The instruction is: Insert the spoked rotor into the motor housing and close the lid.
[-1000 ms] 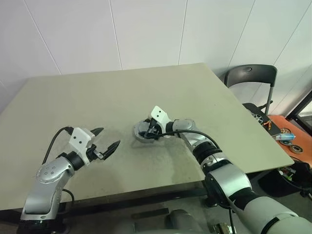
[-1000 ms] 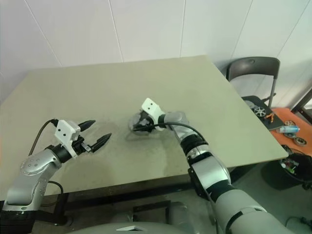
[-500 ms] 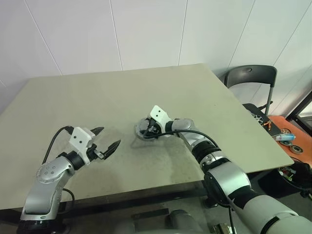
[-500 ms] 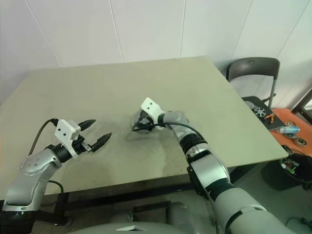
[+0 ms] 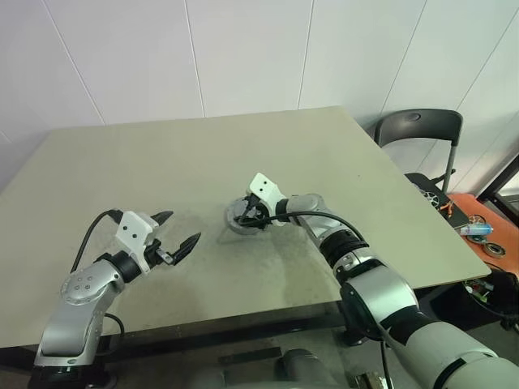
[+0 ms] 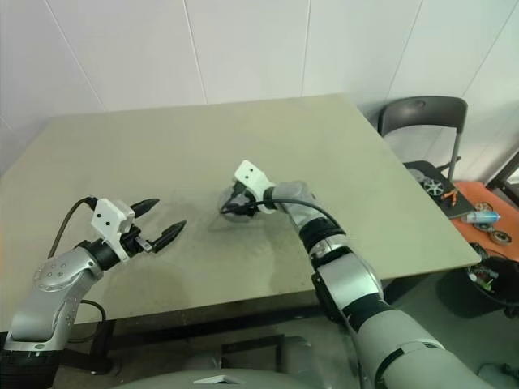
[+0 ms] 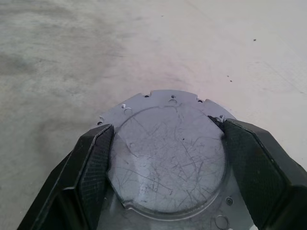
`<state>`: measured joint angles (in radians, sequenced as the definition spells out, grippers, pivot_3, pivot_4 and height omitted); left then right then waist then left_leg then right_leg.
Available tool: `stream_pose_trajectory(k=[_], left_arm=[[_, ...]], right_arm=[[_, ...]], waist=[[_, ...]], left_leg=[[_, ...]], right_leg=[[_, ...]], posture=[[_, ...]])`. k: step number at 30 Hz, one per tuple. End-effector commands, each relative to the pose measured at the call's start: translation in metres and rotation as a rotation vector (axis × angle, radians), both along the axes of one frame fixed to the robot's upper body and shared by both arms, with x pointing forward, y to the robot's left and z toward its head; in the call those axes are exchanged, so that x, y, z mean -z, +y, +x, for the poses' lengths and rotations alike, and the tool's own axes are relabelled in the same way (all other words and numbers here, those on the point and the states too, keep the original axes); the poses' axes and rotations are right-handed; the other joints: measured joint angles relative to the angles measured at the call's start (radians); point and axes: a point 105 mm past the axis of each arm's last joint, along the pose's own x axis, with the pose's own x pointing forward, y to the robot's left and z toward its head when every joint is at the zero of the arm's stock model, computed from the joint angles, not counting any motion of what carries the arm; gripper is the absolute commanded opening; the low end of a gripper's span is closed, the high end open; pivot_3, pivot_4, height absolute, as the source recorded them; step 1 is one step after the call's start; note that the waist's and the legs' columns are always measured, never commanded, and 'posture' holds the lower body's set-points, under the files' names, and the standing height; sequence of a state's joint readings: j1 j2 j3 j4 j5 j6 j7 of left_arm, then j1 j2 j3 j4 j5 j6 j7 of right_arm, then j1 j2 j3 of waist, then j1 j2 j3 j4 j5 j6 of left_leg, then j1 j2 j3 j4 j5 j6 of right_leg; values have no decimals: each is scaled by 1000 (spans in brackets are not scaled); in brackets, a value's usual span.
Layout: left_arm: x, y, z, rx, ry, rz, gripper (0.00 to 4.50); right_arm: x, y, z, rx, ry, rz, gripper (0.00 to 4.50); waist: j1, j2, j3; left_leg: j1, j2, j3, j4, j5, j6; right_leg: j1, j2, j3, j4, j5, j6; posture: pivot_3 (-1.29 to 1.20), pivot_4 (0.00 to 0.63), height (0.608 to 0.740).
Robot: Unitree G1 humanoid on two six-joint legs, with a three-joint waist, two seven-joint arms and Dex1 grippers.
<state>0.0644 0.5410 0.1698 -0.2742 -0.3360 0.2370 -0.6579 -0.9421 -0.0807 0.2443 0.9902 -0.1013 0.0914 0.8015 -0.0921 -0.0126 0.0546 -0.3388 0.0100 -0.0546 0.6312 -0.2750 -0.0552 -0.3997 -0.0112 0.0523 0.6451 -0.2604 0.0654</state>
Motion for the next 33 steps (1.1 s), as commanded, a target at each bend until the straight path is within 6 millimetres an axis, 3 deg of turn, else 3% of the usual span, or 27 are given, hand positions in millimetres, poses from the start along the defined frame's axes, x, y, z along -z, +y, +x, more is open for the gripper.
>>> stream_pose_trajectory(k=[1, 5, 13, 24, 33], left_arm=[[-12, -5, 2, 20, -50, 7, 4500], [-11, -5, 2, 19, -48, 7, 4500], [-10, -5, 2, 19, -47, 6, 4500], [-8, -4, 1, 23, -44, 8, 4500], [-8, -4, 2, 28, -41, 8, 4500]], right_arm=[[24, -9, -12, -25, 94, -55, 3286], [24, -3, -24, -107, 120, -41, 3286], [7, 10, -41, -232, 141, 69, 3286], [-8, 15, -57, -323, 175, 145, 3286], [8, 4, -36, -192, 83, 9, 3286]], waist=[[-1, 0, 0], [-1, 0, 0], [-5, 0, 0], [-5, 0, 0], [-5, 0, 0]], left_leg=[[0, 0, 0, 0, 0, 0], [-1, 0, 0, -2, 0, 0], [-1, 0, -1, -3, -4, 6], [-1, 0, -2, -2, -4, 7], [0, 0, -2, -1, -4, 7]], right_leg=[[0, 0, 0, 0, 0, 1], [-1, 0, 0, -1, 1, 3], [-2, 0, 0, -2, 1, 1], [-4, 1, 0, 1, 0, 0], [-3, 1, 0, 2, -1, 1]], posture=[[0, 0, 740], [0, 0, 740], [0, 0, 740], [0, 0, 740], [0, 0, 740]])
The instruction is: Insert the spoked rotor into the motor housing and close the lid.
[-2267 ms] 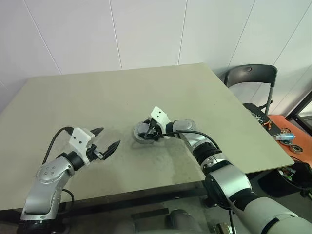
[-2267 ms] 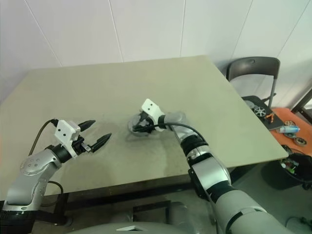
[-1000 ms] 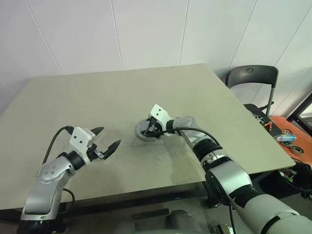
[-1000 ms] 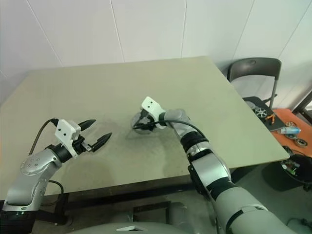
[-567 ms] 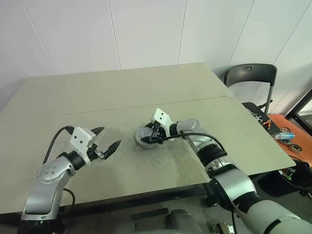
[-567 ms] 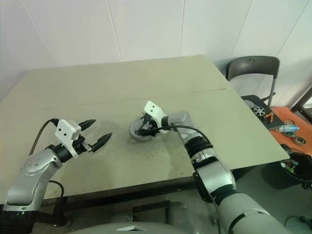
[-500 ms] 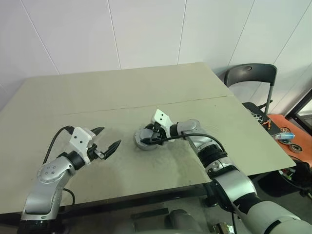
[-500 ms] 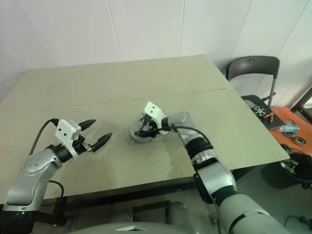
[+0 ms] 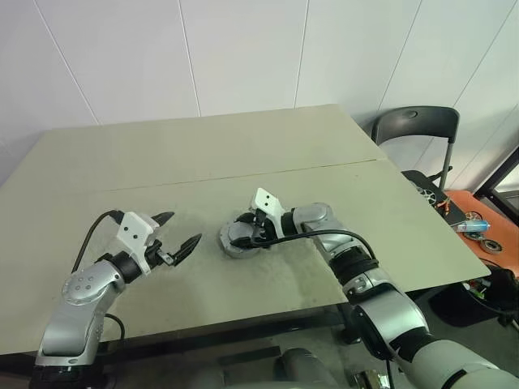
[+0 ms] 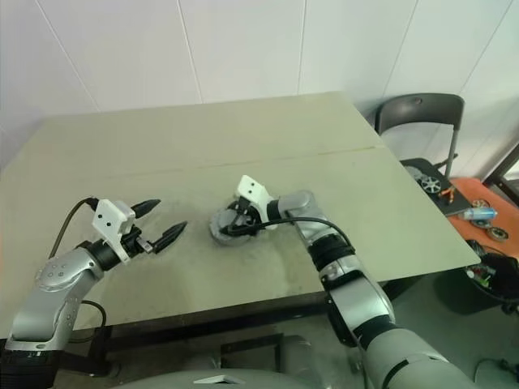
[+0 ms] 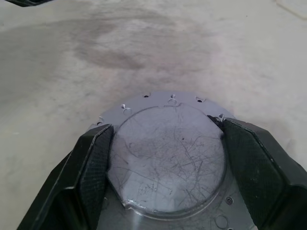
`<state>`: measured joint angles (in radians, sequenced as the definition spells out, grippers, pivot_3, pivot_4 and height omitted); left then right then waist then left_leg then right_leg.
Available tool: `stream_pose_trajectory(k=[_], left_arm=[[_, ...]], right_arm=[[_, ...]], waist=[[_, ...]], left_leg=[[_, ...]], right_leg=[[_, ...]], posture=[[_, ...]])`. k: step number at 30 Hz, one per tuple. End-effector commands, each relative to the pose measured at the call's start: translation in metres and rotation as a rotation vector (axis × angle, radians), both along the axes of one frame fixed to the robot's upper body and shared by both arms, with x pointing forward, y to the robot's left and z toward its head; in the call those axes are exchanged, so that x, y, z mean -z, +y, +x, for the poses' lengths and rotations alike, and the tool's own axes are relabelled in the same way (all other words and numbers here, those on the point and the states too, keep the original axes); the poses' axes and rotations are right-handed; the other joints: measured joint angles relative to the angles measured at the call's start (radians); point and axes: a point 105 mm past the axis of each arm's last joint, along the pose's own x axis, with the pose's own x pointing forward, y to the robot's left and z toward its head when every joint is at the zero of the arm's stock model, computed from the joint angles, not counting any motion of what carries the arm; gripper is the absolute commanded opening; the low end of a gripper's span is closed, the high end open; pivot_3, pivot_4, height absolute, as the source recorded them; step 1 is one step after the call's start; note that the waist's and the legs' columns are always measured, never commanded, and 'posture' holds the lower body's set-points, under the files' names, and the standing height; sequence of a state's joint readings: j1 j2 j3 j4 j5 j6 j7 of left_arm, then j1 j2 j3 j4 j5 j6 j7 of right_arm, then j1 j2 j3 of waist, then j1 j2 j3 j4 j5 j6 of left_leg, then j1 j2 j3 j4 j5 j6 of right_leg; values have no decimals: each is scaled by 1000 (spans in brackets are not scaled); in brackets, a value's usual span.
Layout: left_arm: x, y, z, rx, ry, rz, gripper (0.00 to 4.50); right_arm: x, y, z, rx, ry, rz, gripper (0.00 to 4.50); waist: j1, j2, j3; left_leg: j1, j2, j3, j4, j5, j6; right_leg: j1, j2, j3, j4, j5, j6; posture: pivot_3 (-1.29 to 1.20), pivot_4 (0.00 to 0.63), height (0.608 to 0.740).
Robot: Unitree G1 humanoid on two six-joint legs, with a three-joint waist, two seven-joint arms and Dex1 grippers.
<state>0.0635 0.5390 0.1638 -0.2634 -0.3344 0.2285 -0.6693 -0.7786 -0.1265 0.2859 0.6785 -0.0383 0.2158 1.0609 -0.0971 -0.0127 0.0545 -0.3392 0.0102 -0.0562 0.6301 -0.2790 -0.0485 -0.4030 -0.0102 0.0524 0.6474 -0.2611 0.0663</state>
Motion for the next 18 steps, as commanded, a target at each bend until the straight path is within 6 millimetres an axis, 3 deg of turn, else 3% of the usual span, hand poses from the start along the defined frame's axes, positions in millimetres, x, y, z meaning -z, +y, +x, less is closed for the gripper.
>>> stream_pose_trajectory(k=[1, 4, 9, 18], left_arm=[[-10, -3, 3, 16, -46, 10, 4500], [-10, -3, 3, 16, -46, 11, 4500], [-10, -3, 3, 14, -48, 10, 4500], [-10, -4, 3, 12, -48, 9, 4500]], right_arm=[[6, -3, 11, 62, -48, -64, 3286], [5, -4, 18, 101, -56, -64, 3286], [10, -5, 13, 68, -33, -77, 3286], [-2, -5, 2, -16, 28, 8, 3286]], waist=[[1, 0, 0], [2, 0, 0], [3, 0, 0], [3, 0, 0]], left_leg=[[0, 0, 0, 0, 0, 0], [1, 0, 1, 2, 0, 0], [2, 0, -1, 5, 0, 0], [1, -1, -1, 2, 0, 0]], right_leg=[[0, 0, 0, 0, -1, 1], [2, 0, 0, 1, -1, -1], [5, 0, -1, 0, -1, -3], [3, 0, -1, 0, 1, 0]], posture=[[0, 0, 740], [0, 0, 740], [0, 0, 740], [0, 0, 740]])
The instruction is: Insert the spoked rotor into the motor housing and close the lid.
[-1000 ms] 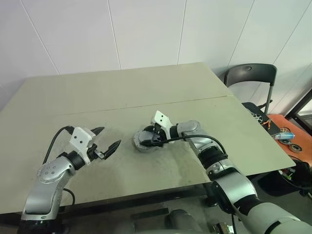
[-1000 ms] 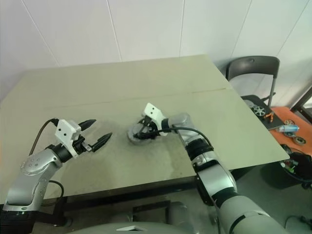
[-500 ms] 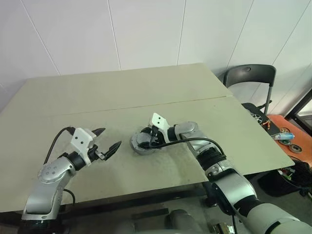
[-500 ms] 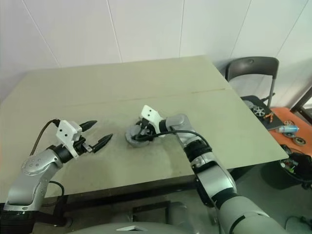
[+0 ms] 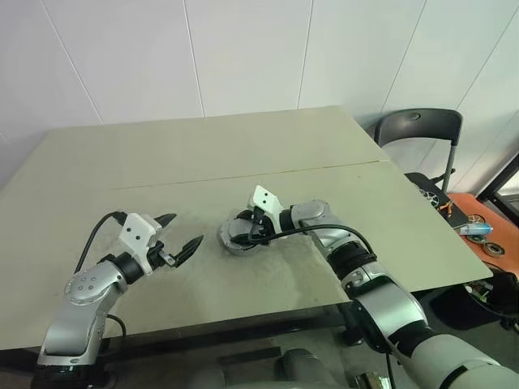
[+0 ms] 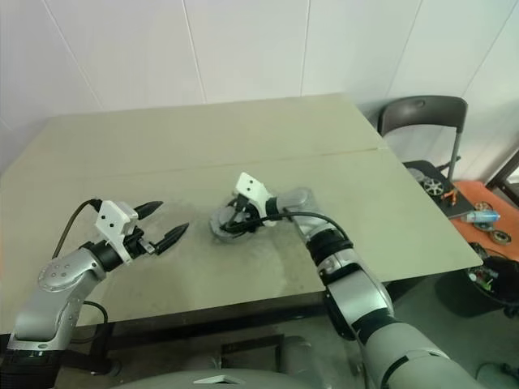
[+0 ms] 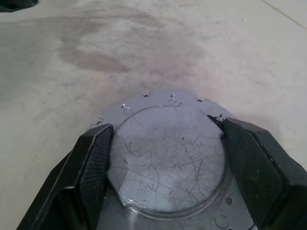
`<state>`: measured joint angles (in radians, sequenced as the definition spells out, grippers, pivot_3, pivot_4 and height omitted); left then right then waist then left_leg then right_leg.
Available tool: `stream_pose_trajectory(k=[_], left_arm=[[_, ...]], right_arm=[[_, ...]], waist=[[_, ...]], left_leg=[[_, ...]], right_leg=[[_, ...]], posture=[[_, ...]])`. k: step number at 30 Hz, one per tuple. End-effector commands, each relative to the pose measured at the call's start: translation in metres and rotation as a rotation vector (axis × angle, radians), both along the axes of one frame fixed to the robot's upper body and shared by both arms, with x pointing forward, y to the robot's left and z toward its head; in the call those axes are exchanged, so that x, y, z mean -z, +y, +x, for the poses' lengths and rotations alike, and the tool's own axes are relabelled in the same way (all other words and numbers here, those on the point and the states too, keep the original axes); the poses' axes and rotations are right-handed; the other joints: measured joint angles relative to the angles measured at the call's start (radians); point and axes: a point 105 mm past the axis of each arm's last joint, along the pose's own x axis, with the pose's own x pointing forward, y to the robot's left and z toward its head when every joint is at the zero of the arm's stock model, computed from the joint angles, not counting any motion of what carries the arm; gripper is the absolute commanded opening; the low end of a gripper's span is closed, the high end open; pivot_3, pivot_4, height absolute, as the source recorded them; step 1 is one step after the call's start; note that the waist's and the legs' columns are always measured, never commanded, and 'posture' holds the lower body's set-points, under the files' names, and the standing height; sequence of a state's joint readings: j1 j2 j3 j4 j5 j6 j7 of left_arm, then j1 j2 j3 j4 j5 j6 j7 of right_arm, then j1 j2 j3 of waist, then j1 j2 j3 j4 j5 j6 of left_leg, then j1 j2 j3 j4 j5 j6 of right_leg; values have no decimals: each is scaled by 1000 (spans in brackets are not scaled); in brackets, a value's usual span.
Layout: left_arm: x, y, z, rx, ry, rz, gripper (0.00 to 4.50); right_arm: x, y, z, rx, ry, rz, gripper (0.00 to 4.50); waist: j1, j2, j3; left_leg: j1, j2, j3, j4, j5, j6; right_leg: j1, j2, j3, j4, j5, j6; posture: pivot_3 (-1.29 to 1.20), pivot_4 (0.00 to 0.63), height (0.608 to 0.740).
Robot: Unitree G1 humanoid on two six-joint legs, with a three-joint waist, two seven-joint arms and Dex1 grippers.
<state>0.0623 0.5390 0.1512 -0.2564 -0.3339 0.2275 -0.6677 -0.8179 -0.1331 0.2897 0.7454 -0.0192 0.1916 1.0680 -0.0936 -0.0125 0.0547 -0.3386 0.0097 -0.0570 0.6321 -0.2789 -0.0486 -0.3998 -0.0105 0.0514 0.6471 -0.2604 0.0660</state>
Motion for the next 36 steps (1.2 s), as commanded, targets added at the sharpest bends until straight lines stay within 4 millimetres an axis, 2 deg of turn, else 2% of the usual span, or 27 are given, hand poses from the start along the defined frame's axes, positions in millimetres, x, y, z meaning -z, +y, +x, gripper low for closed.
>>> stream_pose_trajectory(k=[1, 4, 9, 18, 28, 36], left_arm=[[-13, -2, 3, 6, -58, 10, 4500], [-13, -2, 4, 6, -59, 10, 4500], [-13, -2, 3, 7, -59, 11, 4500], [-14, -1, 2, 4, -59, 12, 4500], [-13, -2, 2, 9, -57, 11, 4500], [-14, -3, 3, 8, -57, 11, 4500]], right_arm=[[-4, -3, -2, -10, 22, 28, 3286], [-8, -6, 4, 17, 8, 35, 3286], [4, -13, 8, 39, -41, -57, 3286], [18, -17, 0, -14, -20, -124, 3286], [19, -23, 1, 3, -6, -125, 3286], [23, -27, 11, 59, -52, -162, 3286]], waist=[[0, 0, 0], [0, 0, 0], [0, 0, 0], [1, 0, 0], [17, 0, 0], [24, 0, 0]], left_leg=[[0, 0, 0, -1, 0, 0], [-1, 0, 0, -1, 0, 0], [-1, 0, 0, 0, 0, 0], [1, 0, 0, 2, 0, 0], [1, 0, 0, 2, 0, 0], [4, 0, 0, 2, 0, 0]], right_leg=[[-1, 0, 0, 0, 0, 0], [-2, 0, 0, 0, 0, -1], [-1, 0, 0, 0, -1, 1], [2, 0, 0, 0, -2, -2], [2, 0, 0, 0, -1, 0], [5, 0, 0, 1, -2, -3]], posture=[[0, 0, 740], [0, 0, 740], [0, 0, 740], [0, 0, 740], [0, 0, 740], [0, 0, 740]])
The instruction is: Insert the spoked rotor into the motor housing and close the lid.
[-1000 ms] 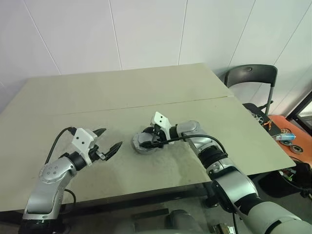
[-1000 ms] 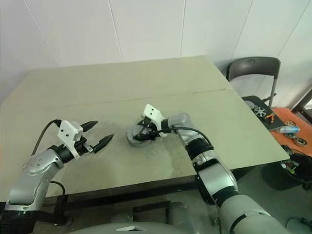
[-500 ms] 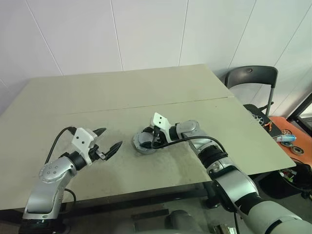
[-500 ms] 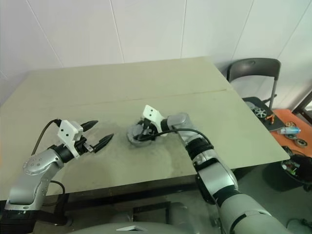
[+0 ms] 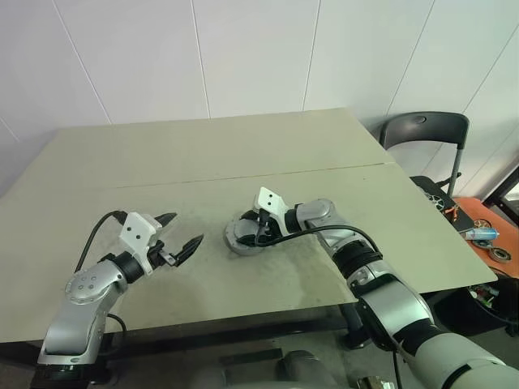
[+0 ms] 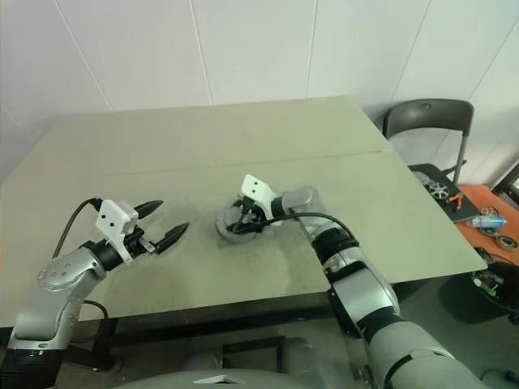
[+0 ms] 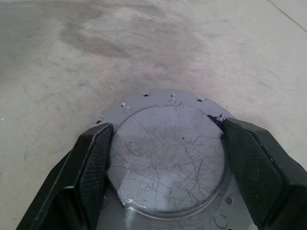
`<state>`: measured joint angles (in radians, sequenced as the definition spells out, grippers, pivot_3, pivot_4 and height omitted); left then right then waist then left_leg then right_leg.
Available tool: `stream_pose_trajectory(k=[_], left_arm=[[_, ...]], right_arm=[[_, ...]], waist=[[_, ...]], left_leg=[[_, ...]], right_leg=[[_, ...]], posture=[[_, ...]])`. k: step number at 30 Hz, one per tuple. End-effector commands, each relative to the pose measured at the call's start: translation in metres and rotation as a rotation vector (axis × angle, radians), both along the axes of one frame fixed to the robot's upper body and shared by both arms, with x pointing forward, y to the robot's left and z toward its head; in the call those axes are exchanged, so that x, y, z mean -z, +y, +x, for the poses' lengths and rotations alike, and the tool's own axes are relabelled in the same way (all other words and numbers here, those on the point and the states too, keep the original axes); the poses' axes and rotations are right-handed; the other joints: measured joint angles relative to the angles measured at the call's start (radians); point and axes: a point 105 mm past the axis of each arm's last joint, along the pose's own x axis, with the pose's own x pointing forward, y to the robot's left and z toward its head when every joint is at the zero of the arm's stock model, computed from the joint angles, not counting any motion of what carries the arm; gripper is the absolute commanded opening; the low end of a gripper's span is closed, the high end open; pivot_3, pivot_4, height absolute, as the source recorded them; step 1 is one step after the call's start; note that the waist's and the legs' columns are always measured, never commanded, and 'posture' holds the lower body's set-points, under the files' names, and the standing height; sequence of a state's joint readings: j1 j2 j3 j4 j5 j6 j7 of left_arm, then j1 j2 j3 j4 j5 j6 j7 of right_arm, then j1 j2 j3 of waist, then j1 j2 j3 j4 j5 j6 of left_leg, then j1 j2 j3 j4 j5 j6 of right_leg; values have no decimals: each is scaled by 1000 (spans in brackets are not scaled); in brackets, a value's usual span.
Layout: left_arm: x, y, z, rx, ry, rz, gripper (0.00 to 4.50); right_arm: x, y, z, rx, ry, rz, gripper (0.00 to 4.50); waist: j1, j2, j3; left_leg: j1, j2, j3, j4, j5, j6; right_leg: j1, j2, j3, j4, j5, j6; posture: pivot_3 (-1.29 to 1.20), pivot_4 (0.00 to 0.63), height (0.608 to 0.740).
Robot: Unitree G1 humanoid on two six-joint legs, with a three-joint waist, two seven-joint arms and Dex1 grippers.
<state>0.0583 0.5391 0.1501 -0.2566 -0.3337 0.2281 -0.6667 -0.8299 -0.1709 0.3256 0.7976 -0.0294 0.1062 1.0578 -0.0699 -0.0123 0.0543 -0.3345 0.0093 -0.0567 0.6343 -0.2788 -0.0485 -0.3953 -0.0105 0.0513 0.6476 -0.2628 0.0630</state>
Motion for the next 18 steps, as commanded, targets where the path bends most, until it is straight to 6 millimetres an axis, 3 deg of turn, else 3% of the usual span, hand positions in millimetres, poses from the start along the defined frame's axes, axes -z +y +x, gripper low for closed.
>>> stream_pose_trajectory(k=[1, 14, 18], left_arm=[[-13, -2, 2, 6, -54, 11, 4500], [-13, -4, 3, 12, -55, 11, 4500], [-10, -7, 15, -23, -77, 0, 4500]], right_arm=[[18, -16, 7, 68, -2, -109, 3286], [19, -16, 7, 68, -7, -114, 3286], [17, -14, 6, 61, 0, -106, 3286]], waist=[[0, 0, 0], [0, 0, 0], [1, 0, 0]], left_leg=[[1, 0, 0, 0, 0, 0], [9, 0, 0, -1, 0, 0], [9, 0, 0, 0, 0, 0]], right_leg=[[1, 0, 0, 0, 0, 0], [7, 0, 0, 0, 0, -1], [7, 0, 0, 0, 0, -1]], posture=[[0, 0, 740], [0, 0, 740], [0, 0, 740]])
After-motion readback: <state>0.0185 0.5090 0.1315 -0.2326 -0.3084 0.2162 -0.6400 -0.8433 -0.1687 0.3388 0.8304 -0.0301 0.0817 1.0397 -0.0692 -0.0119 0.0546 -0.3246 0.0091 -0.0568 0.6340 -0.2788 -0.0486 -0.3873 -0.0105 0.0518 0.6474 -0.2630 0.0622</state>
